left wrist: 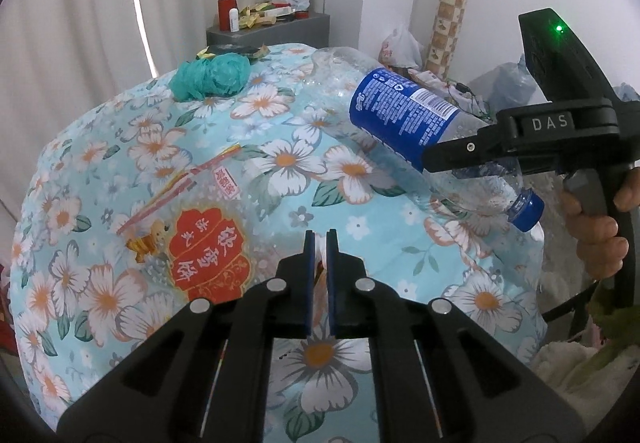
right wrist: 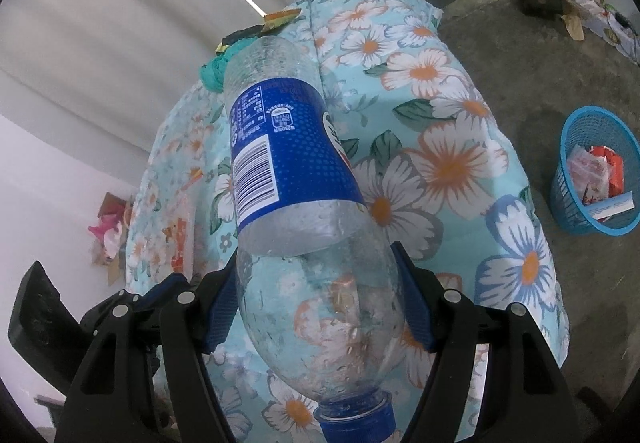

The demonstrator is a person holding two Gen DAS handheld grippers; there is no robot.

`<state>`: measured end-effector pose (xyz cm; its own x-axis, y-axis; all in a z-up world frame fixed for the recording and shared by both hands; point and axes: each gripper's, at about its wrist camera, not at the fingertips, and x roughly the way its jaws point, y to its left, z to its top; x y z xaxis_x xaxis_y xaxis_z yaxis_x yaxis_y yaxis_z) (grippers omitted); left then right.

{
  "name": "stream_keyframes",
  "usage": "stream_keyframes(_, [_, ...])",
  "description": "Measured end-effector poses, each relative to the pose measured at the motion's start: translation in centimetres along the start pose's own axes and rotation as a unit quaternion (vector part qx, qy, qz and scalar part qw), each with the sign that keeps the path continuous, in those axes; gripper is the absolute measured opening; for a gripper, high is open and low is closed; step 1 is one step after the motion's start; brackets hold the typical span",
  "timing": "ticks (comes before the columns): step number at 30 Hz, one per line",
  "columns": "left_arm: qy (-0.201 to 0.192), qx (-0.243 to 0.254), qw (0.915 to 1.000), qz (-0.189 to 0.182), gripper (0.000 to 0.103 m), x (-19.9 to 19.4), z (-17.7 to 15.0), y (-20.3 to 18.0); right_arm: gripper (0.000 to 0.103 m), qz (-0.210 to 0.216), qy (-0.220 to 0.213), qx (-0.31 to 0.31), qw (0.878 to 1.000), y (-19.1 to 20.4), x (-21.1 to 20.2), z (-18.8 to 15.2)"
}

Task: Collect trash
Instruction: 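Grasp the red-printed snack bag with the left tool while the right tool holds the bottle, then carry the snack bag and Pepsi bottle over the blue wastebasket with both tools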

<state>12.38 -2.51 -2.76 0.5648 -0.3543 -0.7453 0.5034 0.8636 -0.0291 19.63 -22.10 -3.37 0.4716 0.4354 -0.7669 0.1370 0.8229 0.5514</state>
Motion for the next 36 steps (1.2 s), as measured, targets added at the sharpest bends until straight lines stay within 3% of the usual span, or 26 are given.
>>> stream_keyframes(27, [-0.045,0.06,0.9969,0.022,0.002,-2.9,2.5,-3.3,0.068,0.054,-0.036,0.034,0.997,-2.2,-3.0,-0.3])
stream_keyframes(32, [-0.064,0.081,0.9946,-0.006,0.002,-3.5,5.0,-4.6,0.068,0.064,-0.068,0.056,0.994,-3.9,-5.1,-0.6])
stream_keyframes(36, [-0.075,0.109,0.9901,-0.046,0.002,-3.0,8.3,-7.2,0.068,0.072,-0.117,0.101,0.985,-7.8,-8.2,-1.2])
